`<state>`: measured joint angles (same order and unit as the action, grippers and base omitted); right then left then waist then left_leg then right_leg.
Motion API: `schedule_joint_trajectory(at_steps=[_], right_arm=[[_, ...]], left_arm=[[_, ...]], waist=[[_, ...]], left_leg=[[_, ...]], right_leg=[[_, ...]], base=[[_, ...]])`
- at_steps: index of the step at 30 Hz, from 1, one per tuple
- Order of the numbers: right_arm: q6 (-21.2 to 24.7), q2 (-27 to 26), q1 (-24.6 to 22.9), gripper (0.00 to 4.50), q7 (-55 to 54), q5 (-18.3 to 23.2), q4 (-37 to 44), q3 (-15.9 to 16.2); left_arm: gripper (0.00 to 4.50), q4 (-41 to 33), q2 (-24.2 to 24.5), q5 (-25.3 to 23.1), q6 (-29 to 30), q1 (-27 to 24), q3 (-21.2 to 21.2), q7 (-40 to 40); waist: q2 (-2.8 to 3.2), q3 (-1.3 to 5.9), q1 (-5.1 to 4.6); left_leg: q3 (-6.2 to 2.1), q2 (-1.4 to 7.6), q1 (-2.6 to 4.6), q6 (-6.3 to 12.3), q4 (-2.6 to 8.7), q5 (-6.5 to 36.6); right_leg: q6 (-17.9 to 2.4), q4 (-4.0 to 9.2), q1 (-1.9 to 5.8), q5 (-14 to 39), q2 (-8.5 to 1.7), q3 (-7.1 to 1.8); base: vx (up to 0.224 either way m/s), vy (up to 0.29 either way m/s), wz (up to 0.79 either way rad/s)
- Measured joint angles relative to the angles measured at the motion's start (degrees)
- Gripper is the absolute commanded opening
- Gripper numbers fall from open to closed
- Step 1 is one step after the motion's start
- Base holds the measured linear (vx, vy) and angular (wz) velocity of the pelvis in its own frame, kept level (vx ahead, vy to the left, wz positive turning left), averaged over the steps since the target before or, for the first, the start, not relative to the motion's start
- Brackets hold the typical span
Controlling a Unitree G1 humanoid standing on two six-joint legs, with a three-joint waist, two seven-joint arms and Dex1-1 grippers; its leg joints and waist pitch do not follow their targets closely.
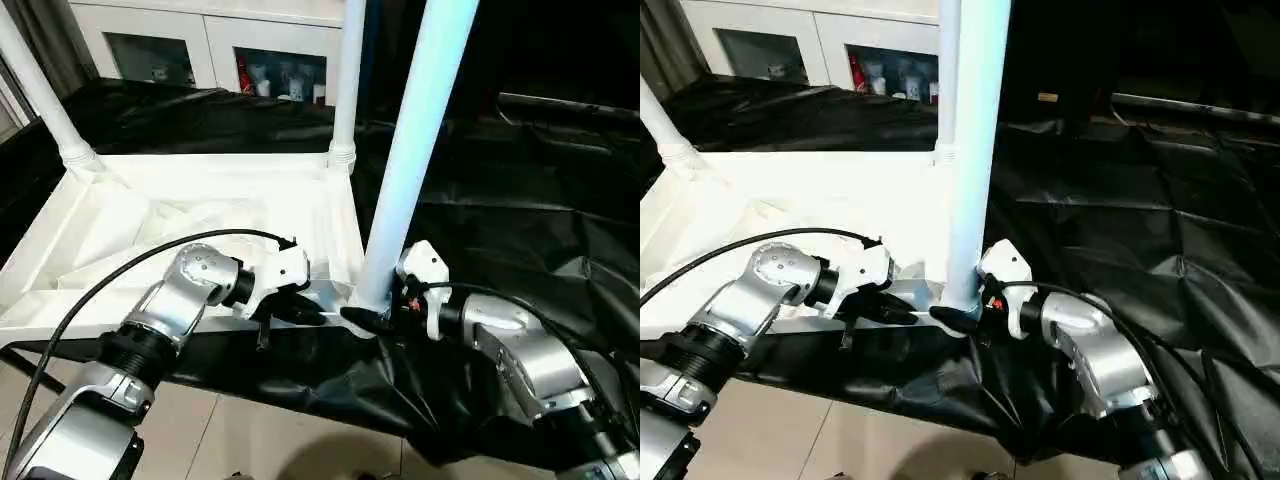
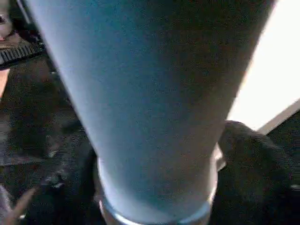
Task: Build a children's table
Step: Insert table leg to table base, then rotate leg to tighten
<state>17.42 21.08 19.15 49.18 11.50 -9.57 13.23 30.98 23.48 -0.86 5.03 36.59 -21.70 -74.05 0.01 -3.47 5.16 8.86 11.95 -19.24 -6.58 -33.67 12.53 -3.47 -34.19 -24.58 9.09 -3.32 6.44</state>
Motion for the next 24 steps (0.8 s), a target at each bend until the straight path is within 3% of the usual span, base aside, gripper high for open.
schedule_joint_trajectory(at_steps=[11, 16, 19, 24], right_arm=[[-0.63, -0.50, 0.61, 2.85, 0.62, -0.03, -1.48, 0.47], [-1.33, -8.58, 1.15, 2.78, -12.72, -0.90, -6.87, -4.69], [-2.19, -15.06, 4.74, 2.77, -26.18, -2.50, -13.58, -8.42], [-4.89, -19.31, 10.61, 2.77, -39.34, -3.40, -22.95, -11.40]], left_arm=[[0.00, -0.22, 0.04, -0.03, 0.92, -0.13, 0.08, 0.85], [0.00, 3.77, -5.33, -1.39, 4.11, 1.34, 2.26, 10.96], [0.00, 8.88, -10.17, -2.42, 7.14, 4.38, 3.24, 19.69], [0.00, 13.37, -15.96, -2.64, 10.68, 6.89, 4.95, 29.38]], waist=[[-0.03, 0.02, -0.03], [-0.21, 0.13, -0.20], [-0.25, 0.16, -0.82], [-0.28, 0.20, -1.18]], left_leg=[[-0.01, 0.01, -0.05, 0.03, -0.19, -0.02], [0.01, -0.01, 0.11, -0.01, -0.32, -0.05], [0.01, -0.04, 0.50, -0.14, -0.43, 0.04], [-0.01, -0.06, 0.67, -0.14, -0.44, 0.03]], right_leg=[[0.13, -0.02, 0.00, -0.09, 0.00, -0.01], [0.35, 0.03, 0.24, -0.14, 0.00, -0.06], [0.38, 0.17, 0.72, -0.15, -0.02, -0.05], [0.51, 0.30, 1.02, -0.22, -0.08, -0.04]], base=[[0.000, 0.000, 0.00], [0.000, 0.000, 0.00], [0.000, 0.000, 0.00], [0.000, 0.000, 0.00]])
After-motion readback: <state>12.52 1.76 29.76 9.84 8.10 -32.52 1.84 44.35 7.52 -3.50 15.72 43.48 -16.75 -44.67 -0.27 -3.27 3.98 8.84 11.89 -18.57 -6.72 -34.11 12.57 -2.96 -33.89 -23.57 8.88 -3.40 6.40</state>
